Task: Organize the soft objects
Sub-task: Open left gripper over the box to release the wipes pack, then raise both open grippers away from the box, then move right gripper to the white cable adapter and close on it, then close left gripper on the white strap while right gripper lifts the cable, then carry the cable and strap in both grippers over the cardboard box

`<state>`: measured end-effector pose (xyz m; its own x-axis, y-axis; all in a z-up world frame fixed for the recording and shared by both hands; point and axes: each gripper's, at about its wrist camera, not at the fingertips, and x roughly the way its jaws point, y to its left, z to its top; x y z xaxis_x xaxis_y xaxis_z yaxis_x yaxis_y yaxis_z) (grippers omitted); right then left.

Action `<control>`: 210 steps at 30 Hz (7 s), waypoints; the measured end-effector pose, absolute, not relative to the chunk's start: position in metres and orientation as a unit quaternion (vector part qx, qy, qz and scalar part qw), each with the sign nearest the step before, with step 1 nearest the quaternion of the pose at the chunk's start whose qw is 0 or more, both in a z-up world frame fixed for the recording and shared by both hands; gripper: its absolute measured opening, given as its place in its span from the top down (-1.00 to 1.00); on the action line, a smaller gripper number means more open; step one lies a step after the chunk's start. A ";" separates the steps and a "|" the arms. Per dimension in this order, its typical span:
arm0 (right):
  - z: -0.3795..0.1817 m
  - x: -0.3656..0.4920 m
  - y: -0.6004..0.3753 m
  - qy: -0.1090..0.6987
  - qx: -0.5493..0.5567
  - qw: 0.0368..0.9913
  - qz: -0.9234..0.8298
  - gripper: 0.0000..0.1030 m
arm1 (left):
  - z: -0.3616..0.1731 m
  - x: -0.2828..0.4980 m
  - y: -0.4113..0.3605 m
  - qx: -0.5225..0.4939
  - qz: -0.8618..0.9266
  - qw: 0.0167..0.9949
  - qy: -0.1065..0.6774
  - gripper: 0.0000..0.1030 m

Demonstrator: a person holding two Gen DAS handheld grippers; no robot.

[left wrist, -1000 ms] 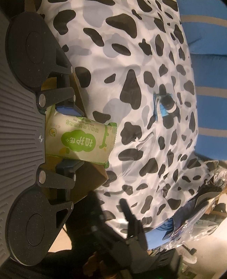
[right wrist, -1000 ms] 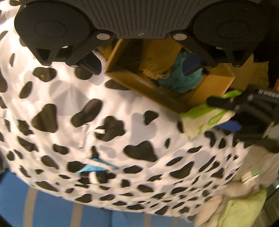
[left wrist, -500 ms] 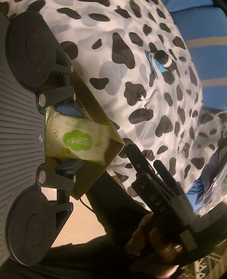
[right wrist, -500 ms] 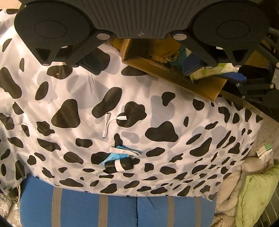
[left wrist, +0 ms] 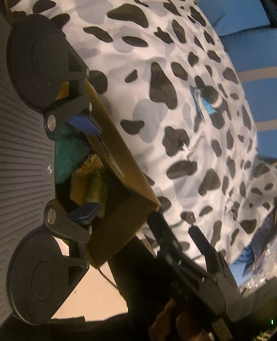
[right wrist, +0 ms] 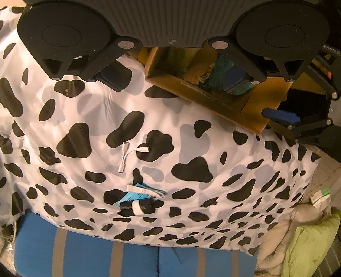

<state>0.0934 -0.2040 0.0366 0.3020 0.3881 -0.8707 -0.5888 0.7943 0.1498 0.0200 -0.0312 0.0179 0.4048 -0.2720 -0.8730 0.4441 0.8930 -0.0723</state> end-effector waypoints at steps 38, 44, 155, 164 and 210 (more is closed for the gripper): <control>0.049 0.127 -0.204 0.464 -0.031 0.838 0.285 -0.93 | 0.038 0.065 0.009 0.015 -0.129 0.872 0.472 -0.34; 0.050 0.146 -0.207 0.440 -0.031 0.862 0.250 -0.93 | 0.038 0.092 0.015 0.022 -0.116 0.882 0.456 -0.34; 0.017 0.258 -0.234 0.466 -0.031 0.859 0.211 0.93 | -0.050 0.291 -0.027 0.119 -0.246 0.860 0.431 0.06; 0.017 0.257 -0.233 0.465 -0.033 0.859 0.214 0.92 | -0.050 0.287 -0.021 0.132 -0.247 0.845 0.456 0.37; 0.034 0.208 -0.171 0.447 -0.064 0.848 0.276 0.93 | 0.026 0.163 0.036 0.021 -0.192 0.878 0.437 0.94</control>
<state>0.2082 -0.1705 0.0343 0.4472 0.4117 -0.7941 -0.5260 0.8391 0.1388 0.1629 0.0358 0.0263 0.5434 -0.3192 -0.7764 0.3559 0.9252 -0.1313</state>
